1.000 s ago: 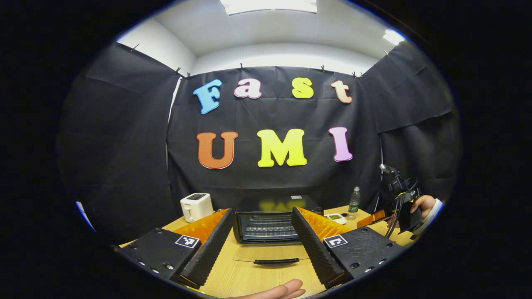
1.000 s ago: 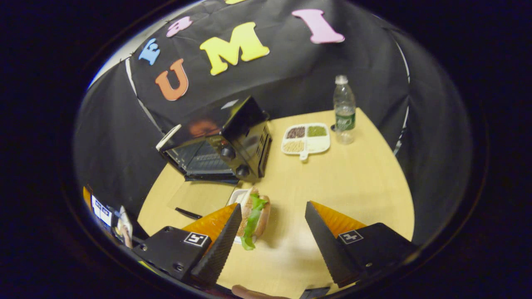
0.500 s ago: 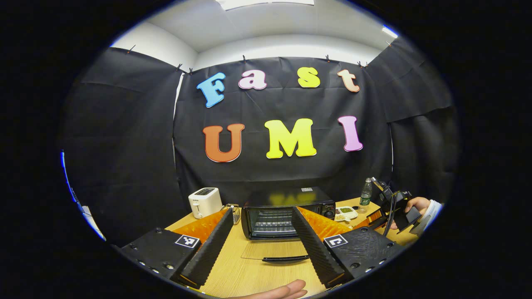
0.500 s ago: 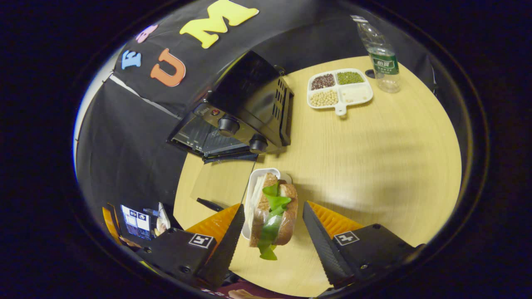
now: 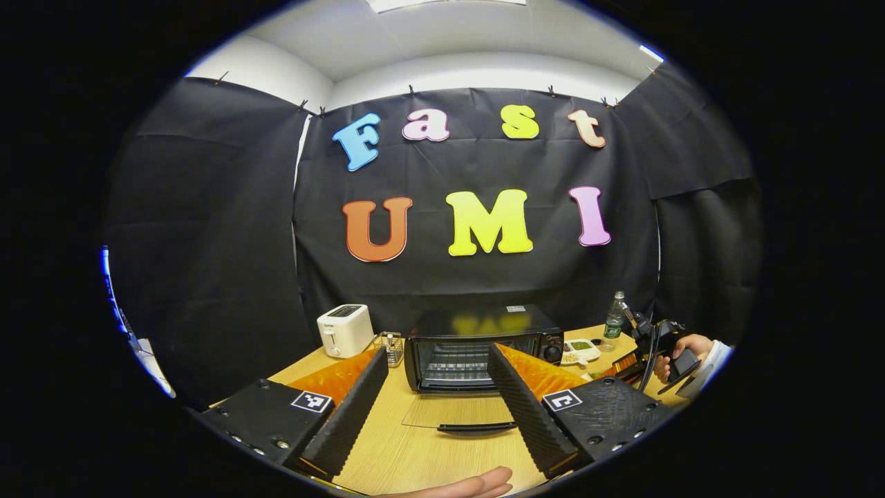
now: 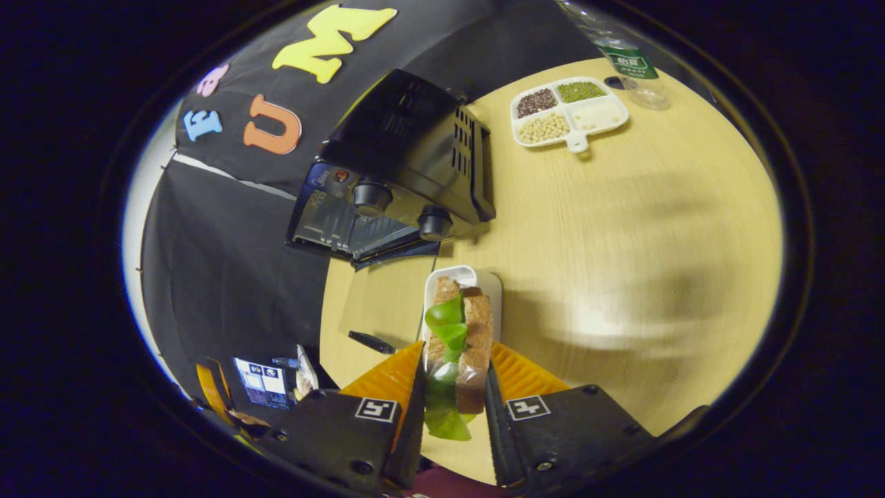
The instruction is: Open the electric oven with the left hand, put the food in, and close the electric oven.
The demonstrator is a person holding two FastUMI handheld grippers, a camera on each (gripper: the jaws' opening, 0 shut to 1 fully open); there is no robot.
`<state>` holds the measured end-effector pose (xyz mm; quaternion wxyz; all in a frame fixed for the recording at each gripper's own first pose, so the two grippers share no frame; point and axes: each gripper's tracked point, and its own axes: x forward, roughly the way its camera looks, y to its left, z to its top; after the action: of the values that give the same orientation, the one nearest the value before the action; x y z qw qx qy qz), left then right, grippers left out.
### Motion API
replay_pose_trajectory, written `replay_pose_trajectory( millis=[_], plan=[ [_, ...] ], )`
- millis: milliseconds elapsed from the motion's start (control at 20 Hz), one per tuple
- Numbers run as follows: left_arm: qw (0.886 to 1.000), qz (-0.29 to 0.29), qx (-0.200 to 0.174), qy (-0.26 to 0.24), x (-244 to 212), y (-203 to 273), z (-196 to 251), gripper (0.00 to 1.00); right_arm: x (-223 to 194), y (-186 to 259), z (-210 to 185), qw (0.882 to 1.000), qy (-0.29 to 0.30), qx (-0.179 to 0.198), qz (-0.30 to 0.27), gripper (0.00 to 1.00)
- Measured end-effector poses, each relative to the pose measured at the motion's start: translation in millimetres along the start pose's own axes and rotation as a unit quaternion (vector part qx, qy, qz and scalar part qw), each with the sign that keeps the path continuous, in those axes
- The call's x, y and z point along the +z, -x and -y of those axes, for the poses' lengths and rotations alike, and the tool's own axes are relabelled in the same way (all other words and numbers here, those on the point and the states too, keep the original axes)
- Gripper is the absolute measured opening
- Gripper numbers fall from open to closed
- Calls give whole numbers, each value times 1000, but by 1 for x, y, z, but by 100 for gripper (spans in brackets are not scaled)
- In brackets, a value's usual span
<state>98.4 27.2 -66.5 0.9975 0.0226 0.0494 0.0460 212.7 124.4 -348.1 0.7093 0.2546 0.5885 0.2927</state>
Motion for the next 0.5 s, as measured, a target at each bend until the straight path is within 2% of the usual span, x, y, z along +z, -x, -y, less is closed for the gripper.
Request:
replay_pose_trajectory(
  millis=[100,150,200,500],
  plan=[
    [1000,6,-1,-3,3,3,0,95,-1,4,-1,1000,-3,-2,8,42],
    [1000,8,-3,-2,3,5,0,95,-1,7,-2,1000,-3,-3,16,32],
    [1000,9,-6,0,3,7,0,95,-1,11,-2,1000,-4,-7,25,41],
    [999,24,-24,10,4,18,-4,95,-12,39,-20,995,-32,-12,89,41]
  ],
)
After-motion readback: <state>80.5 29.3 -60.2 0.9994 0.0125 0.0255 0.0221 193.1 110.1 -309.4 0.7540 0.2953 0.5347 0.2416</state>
